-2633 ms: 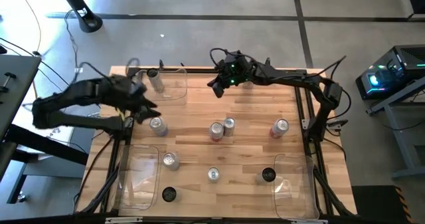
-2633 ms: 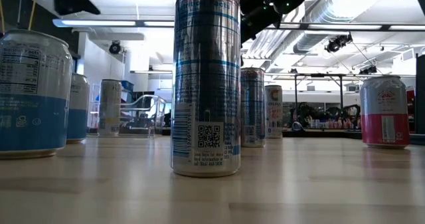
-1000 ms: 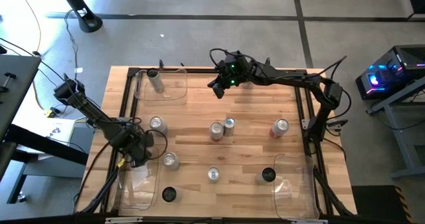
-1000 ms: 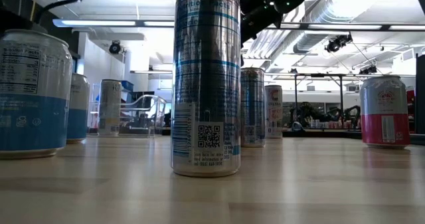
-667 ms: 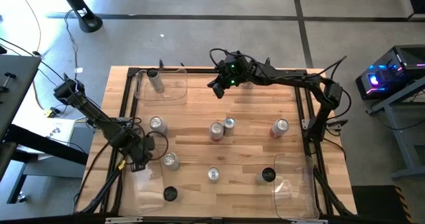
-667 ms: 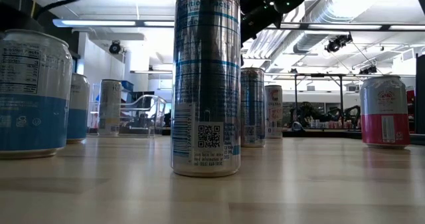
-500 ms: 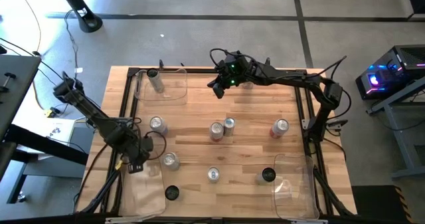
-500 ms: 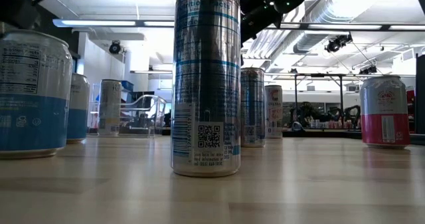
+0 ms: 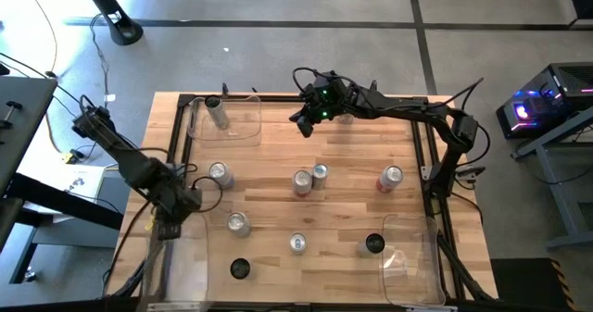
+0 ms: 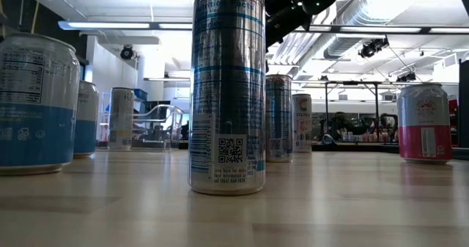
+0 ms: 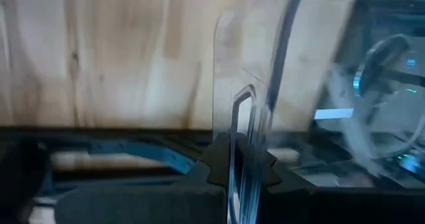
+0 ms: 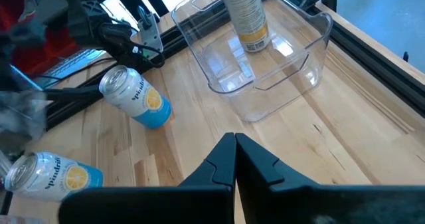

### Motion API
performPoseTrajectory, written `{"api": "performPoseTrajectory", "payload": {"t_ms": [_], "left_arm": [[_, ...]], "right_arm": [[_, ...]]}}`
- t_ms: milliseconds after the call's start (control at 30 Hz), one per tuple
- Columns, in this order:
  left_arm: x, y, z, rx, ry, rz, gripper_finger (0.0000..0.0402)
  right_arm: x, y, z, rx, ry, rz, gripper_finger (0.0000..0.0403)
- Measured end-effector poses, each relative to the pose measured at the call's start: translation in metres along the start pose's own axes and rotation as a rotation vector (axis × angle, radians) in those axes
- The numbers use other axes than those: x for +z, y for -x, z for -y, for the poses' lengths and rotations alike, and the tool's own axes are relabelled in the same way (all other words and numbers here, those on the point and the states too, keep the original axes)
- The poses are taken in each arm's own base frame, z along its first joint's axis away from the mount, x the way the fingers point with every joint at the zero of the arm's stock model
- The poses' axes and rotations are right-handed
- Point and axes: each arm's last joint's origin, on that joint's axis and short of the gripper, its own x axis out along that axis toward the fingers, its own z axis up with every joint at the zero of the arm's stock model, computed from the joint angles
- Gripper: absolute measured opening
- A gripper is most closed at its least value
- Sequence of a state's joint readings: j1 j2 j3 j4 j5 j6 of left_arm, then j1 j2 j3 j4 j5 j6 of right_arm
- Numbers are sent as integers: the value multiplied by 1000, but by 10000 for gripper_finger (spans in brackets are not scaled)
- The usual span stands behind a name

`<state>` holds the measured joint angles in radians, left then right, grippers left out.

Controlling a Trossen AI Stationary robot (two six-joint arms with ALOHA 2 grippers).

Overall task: Sort soda cans
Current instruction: Move the bottom left transparent bin to the top center of the table

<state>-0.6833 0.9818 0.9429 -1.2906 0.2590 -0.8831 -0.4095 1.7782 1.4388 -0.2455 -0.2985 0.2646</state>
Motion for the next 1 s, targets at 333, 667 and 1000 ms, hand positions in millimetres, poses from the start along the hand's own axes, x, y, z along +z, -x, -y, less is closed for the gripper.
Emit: {"api": "performPoseTrajectory", "payload": {"t_ms": [333, 667, 1000], "left_arm": [[-5, 73, 21, -133, 120, 169, 0], [12, 138, 7, 123, 392, 859, 0], [105, 160, -36, 651, 403, 1126, 0]], "right_arm": [[1, 2, 0, 6, 41, 1, 0], [30, 74, -14, -18, 174, 169, 0], [46, 186, -51, -54, 312, 447, 0]]}}
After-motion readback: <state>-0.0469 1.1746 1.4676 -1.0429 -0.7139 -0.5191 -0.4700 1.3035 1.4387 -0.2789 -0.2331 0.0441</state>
